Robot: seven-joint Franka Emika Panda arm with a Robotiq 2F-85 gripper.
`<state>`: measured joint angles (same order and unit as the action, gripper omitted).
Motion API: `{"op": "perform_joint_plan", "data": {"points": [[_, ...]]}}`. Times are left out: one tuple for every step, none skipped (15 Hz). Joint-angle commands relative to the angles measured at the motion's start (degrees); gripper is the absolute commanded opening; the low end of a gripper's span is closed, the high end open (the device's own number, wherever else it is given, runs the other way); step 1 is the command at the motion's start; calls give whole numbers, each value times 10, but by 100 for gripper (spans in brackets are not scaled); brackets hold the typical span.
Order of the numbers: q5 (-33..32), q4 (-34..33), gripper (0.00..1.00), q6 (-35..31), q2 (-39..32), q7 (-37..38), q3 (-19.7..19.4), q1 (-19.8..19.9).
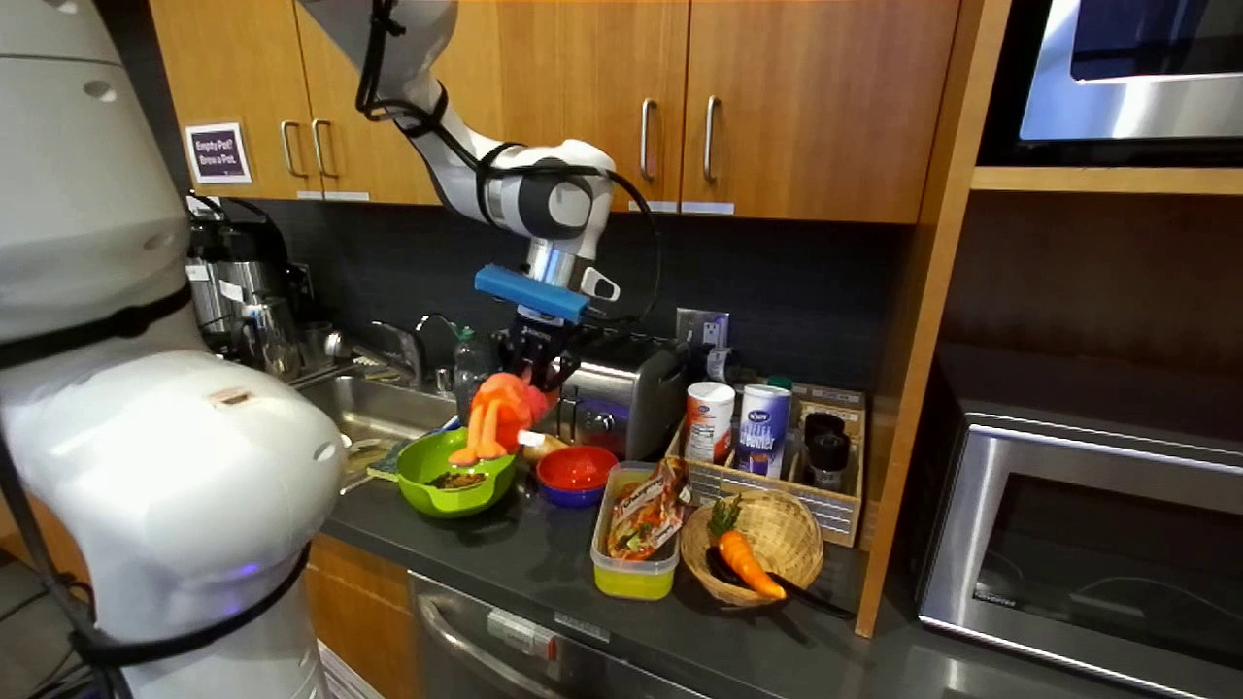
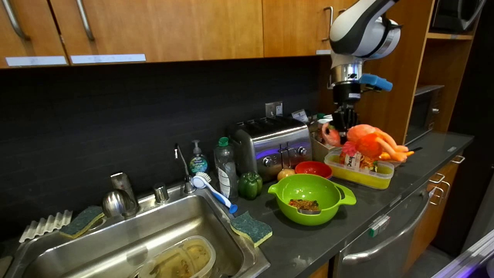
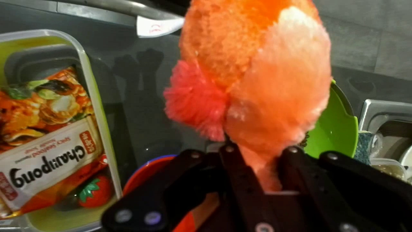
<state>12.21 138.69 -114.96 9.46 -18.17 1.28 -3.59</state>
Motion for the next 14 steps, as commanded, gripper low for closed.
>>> {"op": "perform_joint_plan", "data": {"points": [[-17,-11,6,47,29,-39,-28,19],[-12,-15,6,48,31,-53,-39,25],[-6,-19,6,47,31,-65,-49,30],[-2,-22,6,41,31,-79,-60,35],[0,-24,6,35,30,-96,-70,40],[2,-28,6,33,26,-113,-80,45],[5,-32,6,35,22,-128,-89,50],[5,-37,6,38,15,-143,-98,54],[5,-41,6,41,8,-156,-106,59],[1,-46,6,48,1,-167,-114,65],[-2,-48,6,48,-6,-171,-120,70],[-2,-50,6,49,-11,-176,-126,76],[0,-52,6,48,-16,-185,-133,83],[2,-54,6,48,-21,-194,-138,89]]}}
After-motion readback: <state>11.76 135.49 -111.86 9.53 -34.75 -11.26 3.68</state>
